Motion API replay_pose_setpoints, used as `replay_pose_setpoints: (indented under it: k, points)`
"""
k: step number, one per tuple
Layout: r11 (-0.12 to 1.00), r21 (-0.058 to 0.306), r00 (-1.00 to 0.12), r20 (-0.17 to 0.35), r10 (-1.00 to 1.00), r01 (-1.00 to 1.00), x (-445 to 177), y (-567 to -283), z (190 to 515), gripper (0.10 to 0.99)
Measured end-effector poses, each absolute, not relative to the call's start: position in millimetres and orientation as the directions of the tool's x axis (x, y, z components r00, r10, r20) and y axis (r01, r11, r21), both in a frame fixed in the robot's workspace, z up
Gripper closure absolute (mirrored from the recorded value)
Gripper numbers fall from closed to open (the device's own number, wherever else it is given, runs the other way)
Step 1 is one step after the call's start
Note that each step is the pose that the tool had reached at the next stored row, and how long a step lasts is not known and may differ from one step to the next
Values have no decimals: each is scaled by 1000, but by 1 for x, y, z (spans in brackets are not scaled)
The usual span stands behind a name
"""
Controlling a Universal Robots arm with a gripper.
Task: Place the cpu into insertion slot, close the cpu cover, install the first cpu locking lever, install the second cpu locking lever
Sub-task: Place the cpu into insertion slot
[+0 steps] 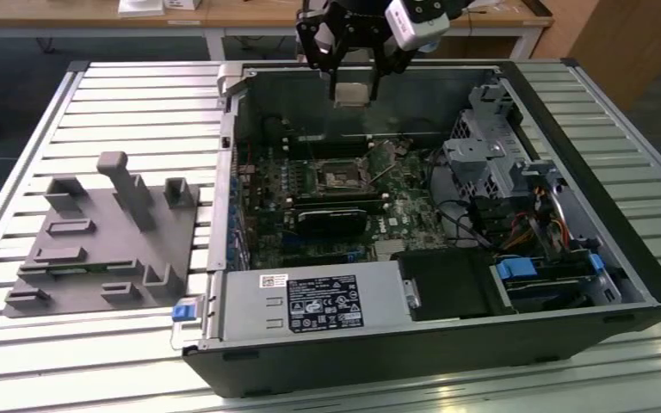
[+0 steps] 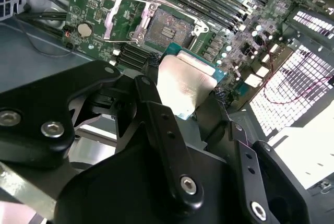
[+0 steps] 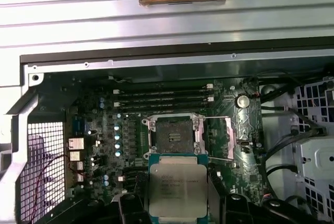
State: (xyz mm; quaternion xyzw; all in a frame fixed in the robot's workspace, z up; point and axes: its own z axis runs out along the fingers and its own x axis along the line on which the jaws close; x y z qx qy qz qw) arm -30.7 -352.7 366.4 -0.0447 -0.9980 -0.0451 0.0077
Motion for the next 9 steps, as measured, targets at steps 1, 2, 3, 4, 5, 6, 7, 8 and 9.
replay_pose_setpoints:
  k: [1, 2, 3, 4, 5, 6, 7, 8, 9]
  points:
    - [991, 89, -995, 19, 94, 96, -31, -353, 366, 549]
    - [991, 89, -995, 19, 100, 102, -31, -353, 366, 549]
    - [990, 89, -994, 19, 106, 108, -31, -353, 366, 549]
    - [990, 89, -994, 19, 112, 113, -31, -353, 366, 549]
    - [989, 89, -993, 19, 118, 119, -31, -353, 366, 549]
    - [988, 89, -992, 19, 123, 125, -31, -353, 366, 549]
    - [988, 89, -992, 19, 128, 130, -31, -353, 366, 549]
    - [987, 89, -991, 19, 132, 133, -31, -353, 366, 549]
    - [986, 89, -990, 19, 136, 138, -31, -353, 366, 549]
